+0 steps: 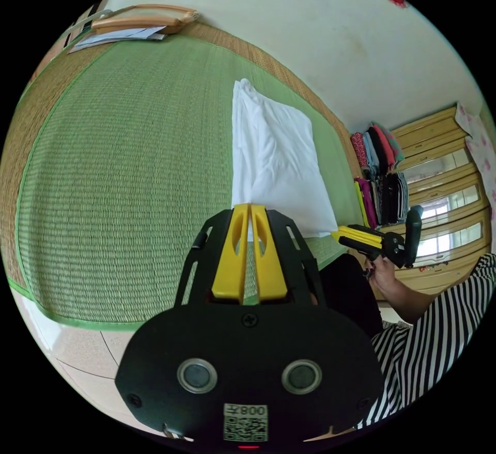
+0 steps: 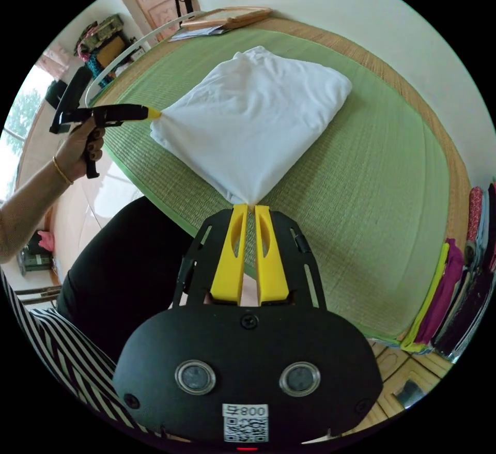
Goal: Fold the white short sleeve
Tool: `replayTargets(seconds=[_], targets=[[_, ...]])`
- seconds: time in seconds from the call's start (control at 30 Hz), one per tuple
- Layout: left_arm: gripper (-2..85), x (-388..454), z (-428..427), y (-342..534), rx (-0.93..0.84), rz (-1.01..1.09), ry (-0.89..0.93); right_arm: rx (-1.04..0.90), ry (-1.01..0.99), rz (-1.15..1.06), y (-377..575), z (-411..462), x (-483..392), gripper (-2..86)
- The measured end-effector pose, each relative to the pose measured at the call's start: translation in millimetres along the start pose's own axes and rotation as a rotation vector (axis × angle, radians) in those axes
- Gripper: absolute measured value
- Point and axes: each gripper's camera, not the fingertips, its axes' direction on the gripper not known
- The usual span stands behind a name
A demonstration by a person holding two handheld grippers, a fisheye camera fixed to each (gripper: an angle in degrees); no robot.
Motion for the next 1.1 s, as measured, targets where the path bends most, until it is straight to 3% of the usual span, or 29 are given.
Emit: replayTargets(seconds=[0.5, 0.67, 0.8, 0.9, 1.03, 1.1], targets=[[0.4, 17.4, 21.3, 15.4, 0.015, -0.087, 0.058, -0.049, 0.268, -0.293, 8.2, 22.4, 11.7, 0.9], [0.3, 34.8, 14.2, 24.1, 0.064, -0.112, 0.012, -0.08, 0.095, -0.224, 16.6, 16.1, 57.4, 0.3], [0.2, 63.0, 5.4, 26.5, 0.147, -0.04, 0.067, 0.05, -0.116, -0.132, 10.7, -9.6, 107.0, 0.2], [0.2, 86.3, 23.4, 18.7, 0.089, 0.023, 0.103, 0.098, -0.209, -0.065, -7.9, -3.5, 140.5, 0.1], [0.2, 99.1, 61.0, 18.6, -0.052, 0.029, -0.003, -0.021, -0.305, -0.036, -24.6, 49.3, 173.5, 0.1], [0.2, 99.5, 60.0, 22.1, -0.027, -0.026, 0.041, -0.007, -0.349, -0.003, -25.0, 48.6, 189.7, 0.1]])
